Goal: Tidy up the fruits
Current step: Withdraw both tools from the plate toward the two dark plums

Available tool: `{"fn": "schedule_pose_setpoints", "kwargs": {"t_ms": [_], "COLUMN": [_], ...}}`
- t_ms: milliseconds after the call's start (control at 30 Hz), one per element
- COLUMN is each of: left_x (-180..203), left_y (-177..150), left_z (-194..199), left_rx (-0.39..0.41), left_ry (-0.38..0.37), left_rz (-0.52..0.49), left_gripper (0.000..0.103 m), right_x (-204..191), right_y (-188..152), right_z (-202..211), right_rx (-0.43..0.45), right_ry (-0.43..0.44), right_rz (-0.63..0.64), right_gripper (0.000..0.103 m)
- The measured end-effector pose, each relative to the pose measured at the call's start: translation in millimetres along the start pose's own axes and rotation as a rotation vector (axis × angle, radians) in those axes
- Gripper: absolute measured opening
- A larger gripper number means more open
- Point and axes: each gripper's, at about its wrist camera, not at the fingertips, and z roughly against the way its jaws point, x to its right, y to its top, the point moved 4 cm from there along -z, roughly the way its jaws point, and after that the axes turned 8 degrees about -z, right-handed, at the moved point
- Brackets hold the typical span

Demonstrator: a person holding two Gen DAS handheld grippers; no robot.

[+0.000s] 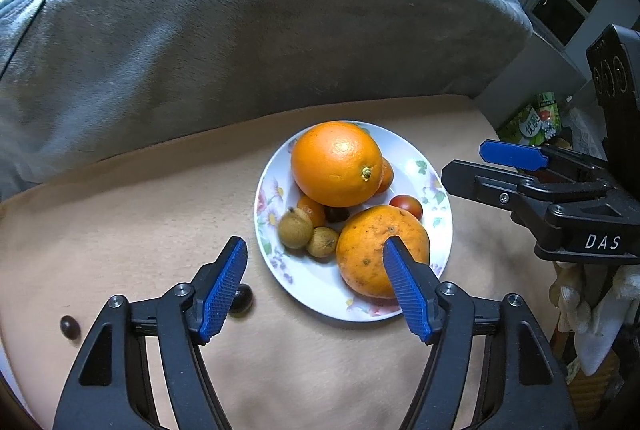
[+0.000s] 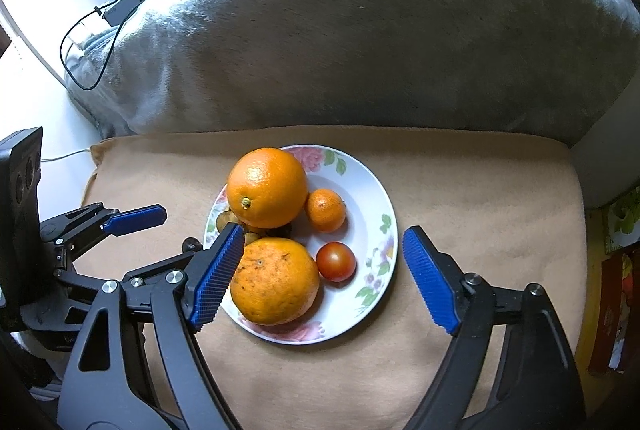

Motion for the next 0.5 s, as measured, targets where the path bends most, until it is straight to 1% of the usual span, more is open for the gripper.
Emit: {"fn": "schedule_pose_setpoints", "kwargs": {"t_ms": [200, 500], "left_x": [-9.3, -36.8], "left_y": [-5.0, -18.2], "left_z": [9.0, 23.8], "left_rx": [0.018, 0.037], "left_ry": [0.02, 0.057], "left_rz": [0.006, 0.052], "left_gripper": [0.071, 0.071], "right_x": [-12.4, -45.2], "right_y": [2.1, 5.5], "right_z": [3.3, 4.0], "right_rx": [0.016, 0.042], "right_ry": [0.017, 0.047], "right_rz": [0.018, 0.079], "right_gripper": [0.084, 0.084]}}
